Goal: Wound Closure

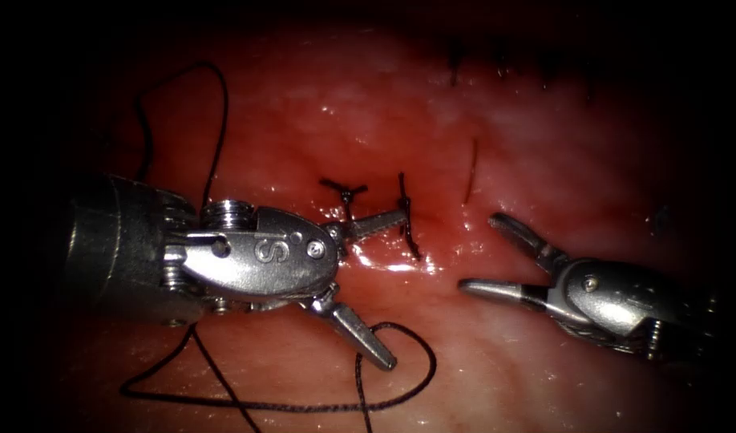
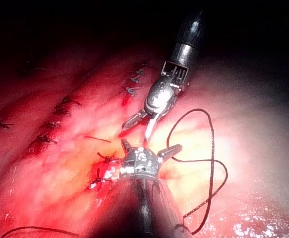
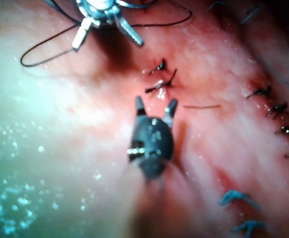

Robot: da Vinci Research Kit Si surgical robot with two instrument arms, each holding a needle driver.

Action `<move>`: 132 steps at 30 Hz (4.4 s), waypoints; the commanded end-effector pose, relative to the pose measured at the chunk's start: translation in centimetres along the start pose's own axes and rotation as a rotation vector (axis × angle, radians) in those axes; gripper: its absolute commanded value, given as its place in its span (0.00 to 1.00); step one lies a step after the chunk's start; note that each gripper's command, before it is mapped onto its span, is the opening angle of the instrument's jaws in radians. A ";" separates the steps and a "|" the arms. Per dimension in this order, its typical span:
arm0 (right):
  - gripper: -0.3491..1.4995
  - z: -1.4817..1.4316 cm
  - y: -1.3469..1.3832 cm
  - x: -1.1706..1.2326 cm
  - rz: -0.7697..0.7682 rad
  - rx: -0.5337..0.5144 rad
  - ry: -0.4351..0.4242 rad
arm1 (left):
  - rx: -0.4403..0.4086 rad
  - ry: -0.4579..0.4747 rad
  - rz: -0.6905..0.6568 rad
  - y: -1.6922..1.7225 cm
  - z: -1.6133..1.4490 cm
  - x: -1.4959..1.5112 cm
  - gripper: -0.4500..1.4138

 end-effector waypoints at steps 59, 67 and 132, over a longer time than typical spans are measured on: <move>0.84 0.07 -0.04 0.00 -0.040 0.014 -0.009 | 0.202 -0.187 0.686 -0.30 0.70 -0.44 0.34; 0.83 0.07 -0.04 0.00 -0.040 0.014 -0.009 | 0.311 -0.126 0.708 -0.36 0.79 -0.47 0.15; 0.65 1.43 0.20 0.27 -0.860 0.009 0.357 | -0.058 0.252 0.476 -0.49 0.35 -0.31 0.02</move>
